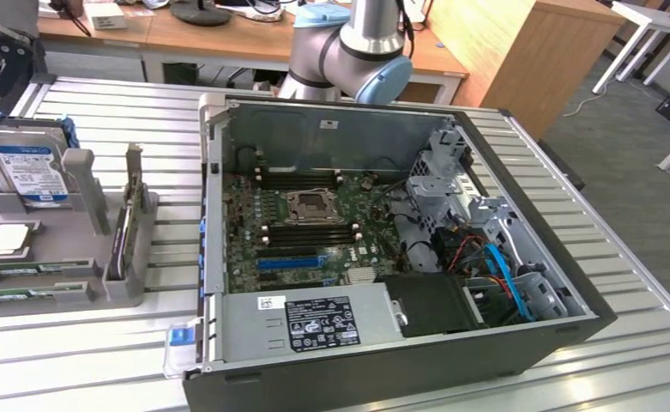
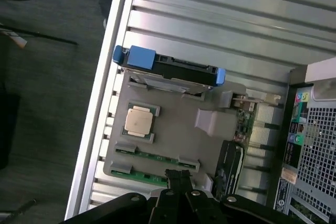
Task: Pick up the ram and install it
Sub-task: 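Pick up the ram and move it above insertion slot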
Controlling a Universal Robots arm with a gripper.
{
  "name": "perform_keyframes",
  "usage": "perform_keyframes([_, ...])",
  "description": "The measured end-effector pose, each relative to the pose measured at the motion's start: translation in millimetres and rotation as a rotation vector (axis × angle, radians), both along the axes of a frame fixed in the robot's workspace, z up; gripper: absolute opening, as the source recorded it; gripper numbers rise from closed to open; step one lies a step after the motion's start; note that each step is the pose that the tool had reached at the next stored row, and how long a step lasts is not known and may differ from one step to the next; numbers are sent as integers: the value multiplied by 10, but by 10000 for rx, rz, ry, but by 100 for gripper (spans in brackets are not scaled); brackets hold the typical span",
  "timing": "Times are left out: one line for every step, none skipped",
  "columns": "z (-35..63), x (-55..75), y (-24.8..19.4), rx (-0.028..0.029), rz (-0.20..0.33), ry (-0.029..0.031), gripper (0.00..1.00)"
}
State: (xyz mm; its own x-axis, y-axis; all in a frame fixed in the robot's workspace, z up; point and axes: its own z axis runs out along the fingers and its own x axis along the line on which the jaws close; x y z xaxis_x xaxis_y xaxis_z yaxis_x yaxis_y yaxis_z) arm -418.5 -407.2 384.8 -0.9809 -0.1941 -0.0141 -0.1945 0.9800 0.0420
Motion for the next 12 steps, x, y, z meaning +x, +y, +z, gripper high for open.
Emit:
perform_keyframes([0, 0, 0, -1, 162, 1, 10])
perform_keyframes([0, 0, 0, -2, 330, 3, 10])
perform_keyframes([-1, 0, 0, -3, 498, 5, 10])
perform_keyframes([-1, 0, 0, -6, 654, 7, 10])
perform_keyframes([-1, 0, 0, -7, 824, 11, 10])
perform_keyframes([-1, 0, 0, -9, 983, 13, 10])
perform_keyframes([-1, 0, 0, -10, 1151, 16, 10])
perform_keyframes([-1, 0, 0, -11, 1320, 18, 10])
perform_keyframes([-1, 0, 0, -11, 1492, 20, 10])
perform_keyframes([-1, 0, 0, -12, 1661, 22, 10])
perform_keyframes([-1, 0, 0, -13, 1830, 26, 10])
perform_keyframes([-1, 0, 0, -14, 2009, 30, 10])
